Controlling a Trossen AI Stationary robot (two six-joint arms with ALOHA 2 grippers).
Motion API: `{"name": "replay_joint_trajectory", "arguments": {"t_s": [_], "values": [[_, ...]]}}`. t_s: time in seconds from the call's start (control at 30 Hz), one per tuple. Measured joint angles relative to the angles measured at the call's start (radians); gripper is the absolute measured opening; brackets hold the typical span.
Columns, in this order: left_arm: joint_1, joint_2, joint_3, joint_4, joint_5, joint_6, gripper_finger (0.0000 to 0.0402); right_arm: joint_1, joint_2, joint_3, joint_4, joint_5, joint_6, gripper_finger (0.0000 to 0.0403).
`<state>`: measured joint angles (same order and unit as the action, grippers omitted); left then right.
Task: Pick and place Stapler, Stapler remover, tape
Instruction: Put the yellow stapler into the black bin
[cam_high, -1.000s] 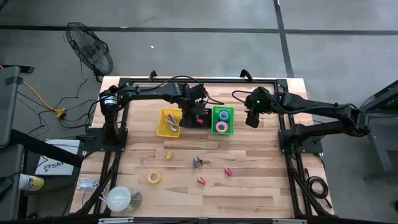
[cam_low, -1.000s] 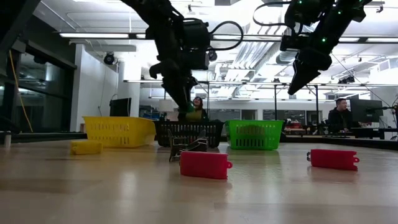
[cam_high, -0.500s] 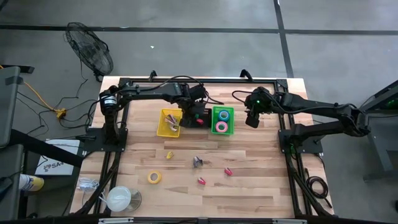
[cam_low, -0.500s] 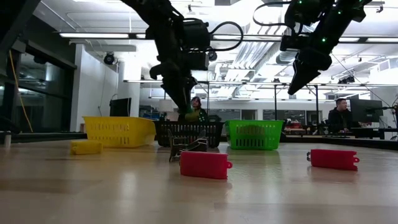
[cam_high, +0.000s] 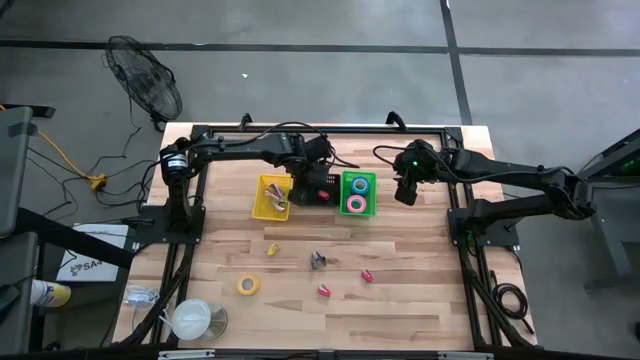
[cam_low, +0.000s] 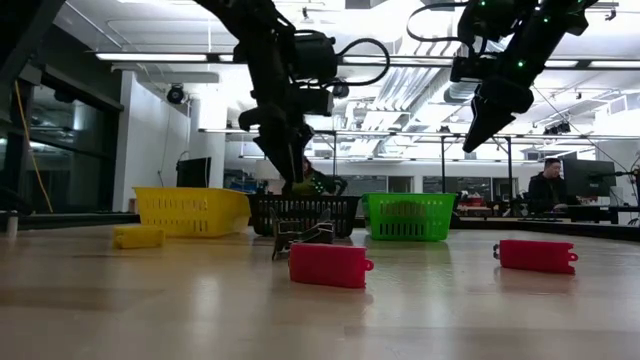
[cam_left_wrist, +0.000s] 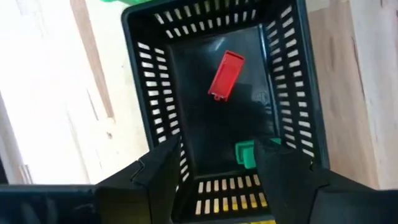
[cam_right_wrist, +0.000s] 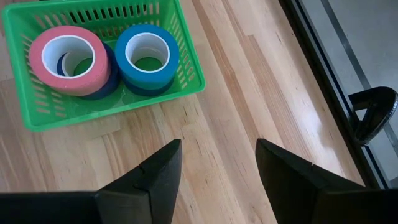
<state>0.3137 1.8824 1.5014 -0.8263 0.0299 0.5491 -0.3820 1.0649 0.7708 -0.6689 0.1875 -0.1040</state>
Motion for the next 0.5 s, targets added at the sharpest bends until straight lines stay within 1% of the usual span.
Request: {"name": "replay_joint_trajectory", "arguments": {"t_s": [0.1,0.2,0.27,0.37,0.5], "values": [[0.000,0.000,0.001,-0.046,0.014,0.002,0.0200,0.000,0.000,0.000,0.000,0.000,0.000,0.0197],[0.000,0.002,0.030,-0.144,0.044,0.002,0.0200,0.000,0.000,0.000,0.000,0.000,0.000,0.0197],[-0.010,0.002,0.060,-0.211,0.041,-0.011,0.0200,0.000,0.000,0.000,0.000,0.000,0.000,0.0197],[-0.036,0.002,0.107,-0.316,-0.002,-0.043,0.0200,0.000,0.000,0.000,0.000,0.000,0.000,0.0197],[-0.099,0.002,0.152,-0.420,-0.063,-0.122,0.0200,0.000,0.000,0.000,-0.008,0.000,0.000,0.0197]]}}
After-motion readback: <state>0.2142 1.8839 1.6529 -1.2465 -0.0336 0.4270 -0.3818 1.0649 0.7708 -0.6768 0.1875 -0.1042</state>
